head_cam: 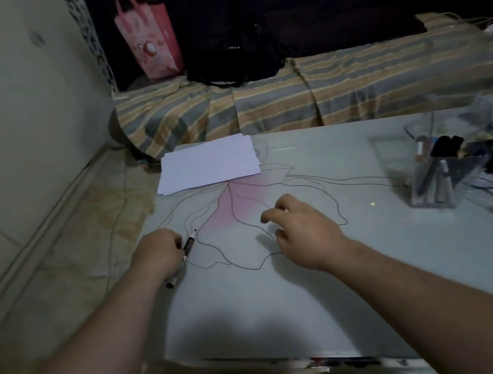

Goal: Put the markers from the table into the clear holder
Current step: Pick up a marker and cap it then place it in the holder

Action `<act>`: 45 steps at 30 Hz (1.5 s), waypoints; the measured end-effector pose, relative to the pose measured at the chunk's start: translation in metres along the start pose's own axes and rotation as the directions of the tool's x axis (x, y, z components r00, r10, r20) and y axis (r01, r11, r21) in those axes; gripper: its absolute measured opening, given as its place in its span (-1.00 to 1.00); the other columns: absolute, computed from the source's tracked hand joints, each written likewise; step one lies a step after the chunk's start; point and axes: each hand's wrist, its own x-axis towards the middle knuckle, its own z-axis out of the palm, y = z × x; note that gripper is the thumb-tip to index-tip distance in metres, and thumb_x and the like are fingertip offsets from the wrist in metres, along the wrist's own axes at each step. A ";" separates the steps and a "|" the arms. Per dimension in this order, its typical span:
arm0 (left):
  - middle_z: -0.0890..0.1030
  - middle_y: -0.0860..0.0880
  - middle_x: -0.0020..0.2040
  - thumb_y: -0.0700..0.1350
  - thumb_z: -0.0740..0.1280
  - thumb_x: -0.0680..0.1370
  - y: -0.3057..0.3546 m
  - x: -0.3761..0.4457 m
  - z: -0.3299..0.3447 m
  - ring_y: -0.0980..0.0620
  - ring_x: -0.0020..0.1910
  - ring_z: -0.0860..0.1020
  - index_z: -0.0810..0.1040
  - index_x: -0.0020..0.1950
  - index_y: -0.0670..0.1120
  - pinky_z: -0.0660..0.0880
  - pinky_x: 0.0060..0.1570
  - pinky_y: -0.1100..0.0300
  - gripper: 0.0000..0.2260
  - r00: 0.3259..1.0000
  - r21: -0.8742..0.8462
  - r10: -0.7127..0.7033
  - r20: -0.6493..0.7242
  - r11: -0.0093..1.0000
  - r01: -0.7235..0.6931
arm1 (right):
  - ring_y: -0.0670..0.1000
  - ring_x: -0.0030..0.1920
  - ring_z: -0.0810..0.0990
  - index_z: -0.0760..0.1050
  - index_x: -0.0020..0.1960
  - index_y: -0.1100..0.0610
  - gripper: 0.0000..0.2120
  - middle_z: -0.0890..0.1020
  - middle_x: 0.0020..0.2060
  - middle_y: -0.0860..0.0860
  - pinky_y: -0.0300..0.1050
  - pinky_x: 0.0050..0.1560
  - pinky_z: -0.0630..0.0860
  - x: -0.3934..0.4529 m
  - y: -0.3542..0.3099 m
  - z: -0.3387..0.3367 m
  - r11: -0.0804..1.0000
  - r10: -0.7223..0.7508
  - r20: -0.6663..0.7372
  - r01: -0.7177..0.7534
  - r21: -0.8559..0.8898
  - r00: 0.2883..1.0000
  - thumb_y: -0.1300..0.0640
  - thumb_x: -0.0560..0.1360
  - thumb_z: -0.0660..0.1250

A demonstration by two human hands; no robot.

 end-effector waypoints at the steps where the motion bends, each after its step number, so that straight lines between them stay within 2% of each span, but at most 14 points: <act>1: 0.71 -0.10 -0.08 -0.19 0.36 0.48 -0.001 0.000 0.002 -0.11 -0.10 0.65 0.72 -0.03 -0.05 0.64 -0.06 0.07 -0.84 1.000 0.022 0.011 0.007 1.000 -0.011 | 0.11 0.14 0.52 0.45 0.33 -0.15 -0.63 0.41 0.23 -0.06 0.07 0.03 0.58 0.001 -0.004 0.005 1.000 -0.014 0.009 0.014 0.007 1.000 0.13 0.57 0.19; 5: 0.69 -0.04 -0.04 -0.11 0.42 0.47 0.009 -0.002 0.007 -0.06 -0.07 0.63 0.70 0.04 0.03 0.62 -0.07 0.10 -0.83 0.997 0.018 0.061 0.037 0.998 -0.062 | 0.10 0.14 0.51 0.45 0.34 -0.16 -0.62 0.41 0.23 -0.08 0.06 0.04 0.58 0.004 -0.017 0.017 0.999 -0.026 0.054 0.024 0.038 0.998 0.12 0.57 0.18; 8: 0.64 0.07 -0.09 -0.01 0.48 0.44 0.024 -0.009 0.014 -0.01 -0.03 0.62 0.65 0.00 0.11 0.56 -0.12 0.19 -0.85 0.990 -0.117 0.120 0.070 0.987 -0.111 | 0.10 0.19 0.51 0.45 0.35 -0.15 -0.62 0.43 0.24 -0.07 0.08 0.08 0.57 0.001 -0.021 0.020 0.999 -0.038 0.095 0.035 0.034 0.995 0.12 0.58 0.19; 12: 0.66 0.09 -0.19 0.05 0.55 0.33 0.057 -0.023 0.029 0.10 -0.19 0.61 0.59 -0.09 0.09 0.43 -0.30 0.30 -0.77 0.942 -0.266 0.295 0.162 0.932 -0.246 | 0.14 0.20 0.52 0.44 0.35 -0.12 -0.62 0.53 0.18 0.02 0.05 0.08 0.53 -0.005 -0.024 0.029 1.000 -0.019 0.218 0.016 0.017 0.976 0.11 0.57 0.18; 17: 0.61 0.11 -0.20 0.03 0.54 0.29 0.088 -0.035 0.044 0.05 -0.16 0.58 0.50 -0.15 0.09 0.46 -0.26 0.22 -0.74 0.895 -0.195 0.413 0.167 0.904 -0.381 | 0.17 0.24 0.51 0.35 0.45 0.03 -0.57 0.57 0.23 0.17 -0.06 0.03 0.42 -0.013 -0.024 0.040 0.977 0.087 0.392 -0.156 0.147 0.916 0.05 0.59 0.22; 21: 0.63 0.16 -0.13 0.02 0.62 0.26 0.088 -0.030 0.034 0.17 -0.16 0.59 0.60 -0.03 0.12 0.45 -0.24 0.29 -0.65 0.880 -0.251 0.394 0.265 0.909 -0.332 | 0.12 0.13 0.53 0.49 0.25 0.05 -0.59 0.61 0.17 0.11 -0.06 -0.01 0.41 -0.015 -0.020 0.030 0.948 0.185 0.419 -0.273 0.163 0.889 -0.19 0.54 0.25; 24: 0.70 0.12 -0.16 -0.03 0.59 0.35 0.086 -0.028 0.029 0.14 -0.16 0.64 0.64 0.01 0.12 0.52 -0.17 0.27 -0.72 0.851 -0.312 0.413 0.324 0.896 -0.317 | 0.11 0.01 0.46 0.49 -0.03 0.05 -0.73 0.63 0.11 0.14 -0.07 -0.07 0.36 -0.016 -0.013 0.021 0.957 0.236 0.386 -0.282 0.067 0.892 -0.13 0.56 0.18; 27: 0.70 0.12 -0.07 -0.10 0.48 0.43 0.089 -0.029 0.031 0.12 -0.06 0.64 0.65 0.00 0.15 0.56 -0.03 0.26 -0.80 0.853 -0.320 0.425 0.304 0.888 -0.329 | 0.14 0.03 0.52 0.49 -0.08 0.00 -0.74 0.64 0.01 0.12 -0.07 -0.09 0.40 -0.019 0.001 0.013 0.957 0.286 0.336 -0.286 -0.050 0.898 -0.15 0.56 0.17; 30: 0.64 0.16 0.01 -0.10 0.37 0.46 0.096 -0.032 0.034 0.10 -0.01 0.59 0.61 0.04 0.16 0.51 -0.02 0.24 -0.79 0.863 -0.226 0.430 0.265 0.898 -0.378 | 0.14 -0.03 0.55 0.40 -0.17 -0.04 -0.86 0.57 -0.09 0.04 -0.07 -0.19 0.43 -0.025 0.020 0.005 0.940 0.340 0.303 -0.315 -0.127 0.891 -0.08 0.50 0.24; 32: 0.60 0.11 0.04 -0.09 0.37 0.49 0.100 -0.034 0.038 0.05 0.00 0.57 0.58 0.07 0.13 0.48 -0.05 0.20 -0.81 0.863 -0.172 0.427 0.270 0.903 -0.393 | 0.15 -0.08 0.54 0.36 -0.09 -0.04 -0.96 0.53 -0.10 0.06 -0.07 -0.26 0.41 -0.029 0.031 -0.002 0.938 0.344 0.296 -0.313 -0.146 0.891 0.10 0.51 0.20; 35: 0.57 0.02 0.06 -0.03 0.40 0.52 0.105 -0.031 0.045 -0.01 -0.05 0.57 0.58 0.03 0.09 0.55 0.01 0.12 -0.89 0.865 -0.180 0.448 0.225 0.892 -0.415 | 0.18 -0.11 0.53 0.28 0.04 -0.01 -0.81 0.53 -0.09 0.10 0.00 -0.21 0.46 -0.030 0.040 -0.013 0.955 0.293 0.274 -0.292 -0.047 0.916 0.27 0.53 0.09; 38: 0.59 -0.05 -0.03 -0.08 0.37 0.56 0.112 -0.032 0.045 -0.03 -0.21 0.59 0.59 -0.03 0.10 0.52 -0.15 0.20 -0.93 0.860 -0.421 0.492 0.137 0.815 -0.399 | 0.20 -0.13 0.50 0.21 0.09 -0.02 -0.78 0.53 -0.15 0.07 0.03 -0.18 0.42 -0.029 0.044 -0.023 0.962 0.257 0.180 -0.269 0.044 0.950 0.26 0.56 0.10; 41: 0.66 -0.10 -0.05 -0.21 0.30 0.63 0.122 -0.036 0.039 0.03 -0.26 0.53 0.62 0.07 -0.01 0.47 -0.22 0.20 -0.85 0.863 -0.676 0.493 0.106 0.672 -0.301 | 0.18 -0.05 0.52 0.27 0.31 -0.01 -0.73 0.62 -0.06 0.08 0.07 -0.04 0.50 -0.029 0.047 -0.035 0.954 0.272 0.051 -0.276 0.113 0.961 0.10 0.62 0.16; 45: 0.64 -0.12 0.02 -0.33 0.20 0.67 0.129 -0.042 0.036 0.18 -0.30 0.57 0.57 0.19 -0.22 0.54 -0.21 0.28 -0.81 0.867 -0.856 0.475 0.149 0.501 -0.127 | 0.10 -0.06 0.57 0.54 0.13 0.00 -0.79 0.67 -0.13 -0.01 -0.04 -0.14 0.48 -0.031 0.050 -0.050 0.944 0.308 -0.052 -0.298 0.144 0.950 -0.07 0.61 0.24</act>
